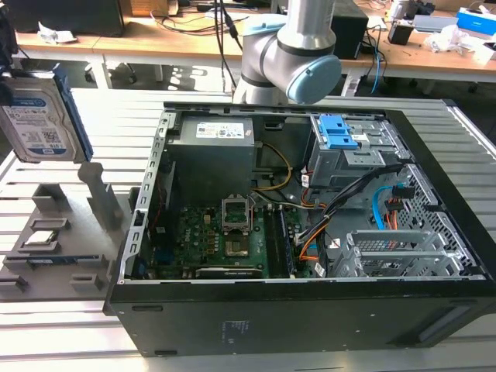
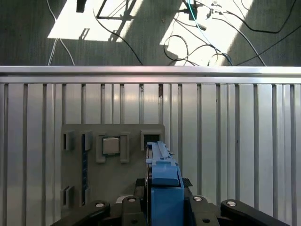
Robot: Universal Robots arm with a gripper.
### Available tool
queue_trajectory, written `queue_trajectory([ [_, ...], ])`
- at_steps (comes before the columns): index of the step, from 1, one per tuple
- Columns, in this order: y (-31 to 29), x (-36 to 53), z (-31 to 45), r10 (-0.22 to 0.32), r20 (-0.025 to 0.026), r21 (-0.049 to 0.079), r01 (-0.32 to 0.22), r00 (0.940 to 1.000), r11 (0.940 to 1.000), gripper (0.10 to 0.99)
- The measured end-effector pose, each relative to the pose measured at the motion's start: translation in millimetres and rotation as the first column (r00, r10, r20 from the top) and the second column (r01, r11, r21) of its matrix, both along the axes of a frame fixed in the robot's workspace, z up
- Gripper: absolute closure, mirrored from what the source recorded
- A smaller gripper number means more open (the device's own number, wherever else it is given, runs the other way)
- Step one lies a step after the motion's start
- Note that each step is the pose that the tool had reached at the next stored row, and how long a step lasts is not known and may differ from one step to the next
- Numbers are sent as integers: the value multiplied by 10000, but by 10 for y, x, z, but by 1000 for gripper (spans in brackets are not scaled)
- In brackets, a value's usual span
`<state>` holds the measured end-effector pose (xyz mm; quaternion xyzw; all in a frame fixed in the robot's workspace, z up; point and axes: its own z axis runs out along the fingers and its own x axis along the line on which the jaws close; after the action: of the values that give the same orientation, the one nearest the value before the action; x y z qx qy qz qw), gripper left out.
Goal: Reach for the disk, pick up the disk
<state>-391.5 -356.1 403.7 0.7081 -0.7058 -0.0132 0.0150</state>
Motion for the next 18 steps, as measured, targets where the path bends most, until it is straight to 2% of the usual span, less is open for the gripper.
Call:
queue_trajectory([
  [4, 12, 4, 181, 0, -5, -7, 0, 10000, 10000, 718],
  [11, 26, 9, 385, 0, -10, -13, 0, 10000, 10000, 718],
  [14, 33, 11, 484, 0, -13, -16, 0, 10000, 10000, 718],
  [16, 39, 13, 587, 0, -16, -17, 0, 10000, 10000, 718],
  [18, 42, 14, 635, 0, -17, -18, 0, 10000, 10000, 718],
])
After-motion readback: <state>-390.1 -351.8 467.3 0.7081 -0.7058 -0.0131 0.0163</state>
